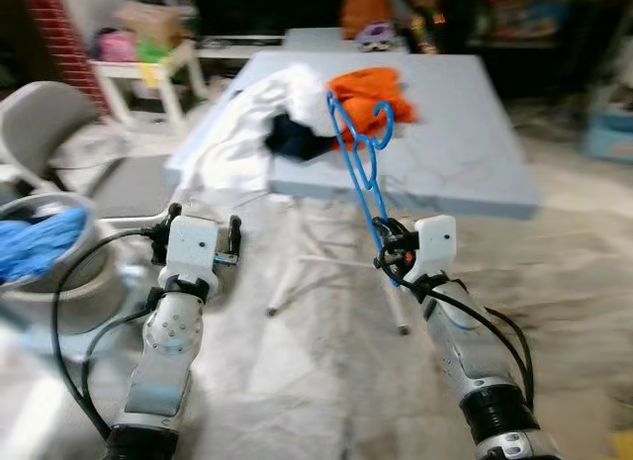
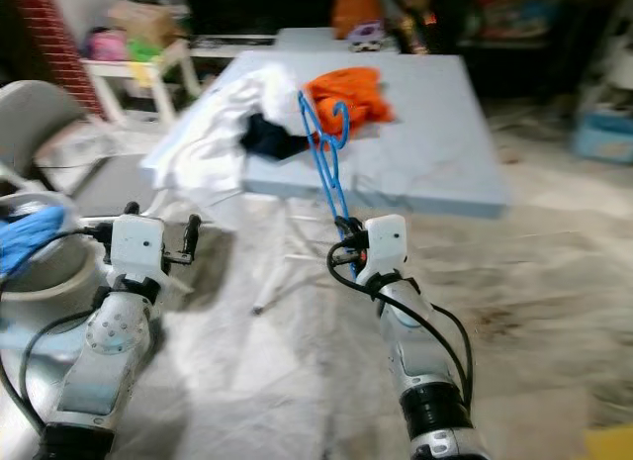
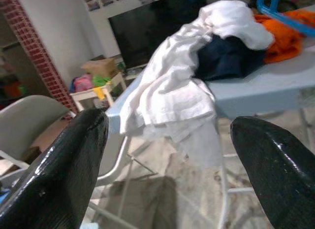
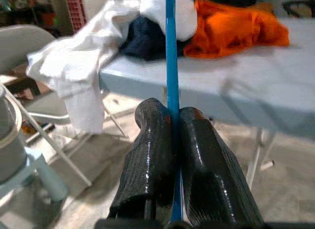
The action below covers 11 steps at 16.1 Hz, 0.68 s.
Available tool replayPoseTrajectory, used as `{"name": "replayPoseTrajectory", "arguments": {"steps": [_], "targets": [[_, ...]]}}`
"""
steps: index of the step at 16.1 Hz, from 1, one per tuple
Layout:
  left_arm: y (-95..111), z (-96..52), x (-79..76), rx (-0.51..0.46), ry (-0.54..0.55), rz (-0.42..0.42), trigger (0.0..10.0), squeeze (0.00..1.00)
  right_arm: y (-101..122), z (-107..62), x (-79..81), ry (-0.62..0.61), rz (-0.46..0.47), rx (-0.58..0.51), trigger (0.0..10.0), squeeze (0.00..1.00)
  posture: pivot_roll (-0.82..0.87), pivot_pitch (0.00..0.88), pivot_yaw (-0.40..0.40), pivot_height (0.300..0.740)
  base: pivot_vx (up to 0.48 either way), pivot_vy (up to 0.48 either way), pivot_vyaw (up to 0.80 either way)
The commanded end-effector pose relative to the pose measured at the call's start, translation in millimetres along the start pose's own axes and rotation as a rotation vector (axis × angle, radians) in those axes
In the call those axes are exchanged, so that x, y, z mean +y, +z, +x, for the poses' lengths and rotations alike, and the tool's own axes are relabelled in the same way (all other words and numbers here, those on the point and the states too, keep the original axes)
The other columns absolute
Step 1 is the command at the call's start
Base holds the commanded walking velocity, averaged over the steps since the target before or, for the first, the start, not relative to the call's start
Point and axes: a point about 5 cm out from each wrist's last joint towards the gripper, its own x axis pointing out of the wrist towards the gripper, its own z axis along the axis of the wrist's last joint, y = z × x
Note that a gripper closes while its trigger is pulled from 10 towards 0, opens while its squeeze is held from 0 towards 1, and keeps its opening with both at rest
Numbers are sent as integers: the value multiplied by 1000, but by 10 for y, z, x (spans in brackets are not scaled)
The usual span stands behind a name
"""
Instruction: Hang hanger
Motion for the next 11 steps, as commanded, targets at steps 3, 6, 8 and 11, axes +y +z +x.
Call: {"name": "replayPoseTrajectory", "arguments": {"steps": [3,6,8,11], "targets": [[-1,8,32,1,5,18,10000,0,80,30,20,6,-2,-34,10000,0,-98,0,12,740,0,472,650],[2,12,25,-1,4,23,10000,0,80,29,25,9,1,-36,10000,0,-97,0,13,740,0,472,683],[1,13,26,0,6,22,10000,0,81,27,30,10,3,-38,10000,0,-98,0,14,740,0,472,784],[-2,11,17,1,3,23,10000,0,75,16,30,7,6,-37,10000,0,-99,0,13,740,0,475,794]]}}
